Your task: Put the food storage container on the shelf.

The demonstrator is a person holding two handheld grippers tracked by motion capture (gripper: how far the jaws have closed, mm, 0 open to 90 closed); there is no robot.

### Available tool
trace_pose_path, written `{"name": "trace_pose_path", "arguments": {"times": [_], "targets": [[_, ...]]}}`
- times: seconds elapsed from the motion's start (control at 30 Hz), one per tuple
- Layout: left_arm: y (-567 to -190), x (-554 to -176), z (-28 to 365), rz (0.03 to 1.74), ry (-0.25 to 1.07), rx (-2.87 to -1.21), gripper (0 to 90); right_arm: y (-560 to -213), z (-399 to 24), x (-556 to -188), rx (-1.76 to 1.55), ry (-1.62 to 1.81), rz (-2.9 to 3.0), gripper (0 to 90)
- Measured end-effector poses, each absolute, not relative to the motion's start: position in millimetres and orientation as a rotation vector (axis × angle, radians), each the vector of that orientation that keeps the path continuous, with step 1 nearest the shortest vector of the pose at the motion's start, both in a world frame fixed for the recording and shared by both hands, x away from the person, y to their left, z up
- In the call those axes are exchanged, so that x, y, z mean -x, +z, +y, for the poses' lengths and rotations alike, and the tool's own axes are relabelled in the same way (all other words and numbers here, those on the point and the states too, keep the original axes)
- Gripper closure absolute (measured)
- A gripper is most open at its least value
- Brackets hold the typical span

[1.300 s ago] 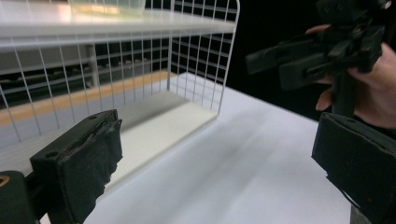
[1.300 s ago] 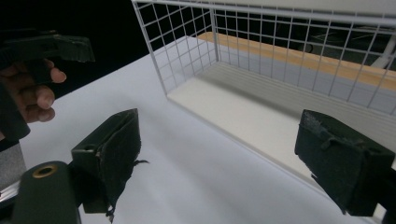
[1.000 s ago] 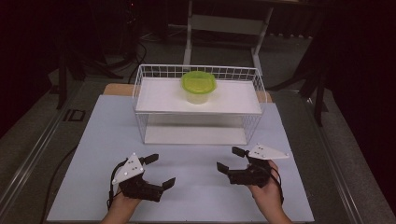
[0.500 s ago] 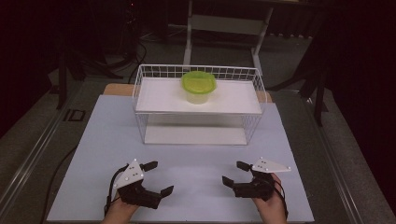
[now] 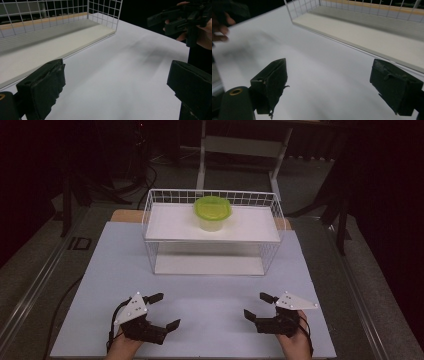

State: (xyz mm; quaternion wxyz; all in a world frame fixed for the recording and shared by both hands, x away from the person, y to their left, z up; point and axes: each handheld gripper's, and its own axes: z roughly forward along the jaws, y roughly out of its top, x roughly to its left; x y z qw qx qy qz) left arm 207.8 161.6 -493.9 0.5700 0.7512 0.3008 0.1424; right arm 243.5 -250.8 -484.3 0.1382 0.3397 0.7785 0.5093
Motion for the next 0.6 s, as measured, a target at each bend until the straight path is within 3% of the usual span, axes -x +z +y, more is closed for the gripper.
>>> {"name": "trace_pose_path", "arguments": {"times": [0.6], "targets": [[-490.6,-210.4,170.5,0.731,0.366,-1.715,2.2,-490.8,-258.3,-251.4,-0.974,1.494,2.239,14.2]]}}
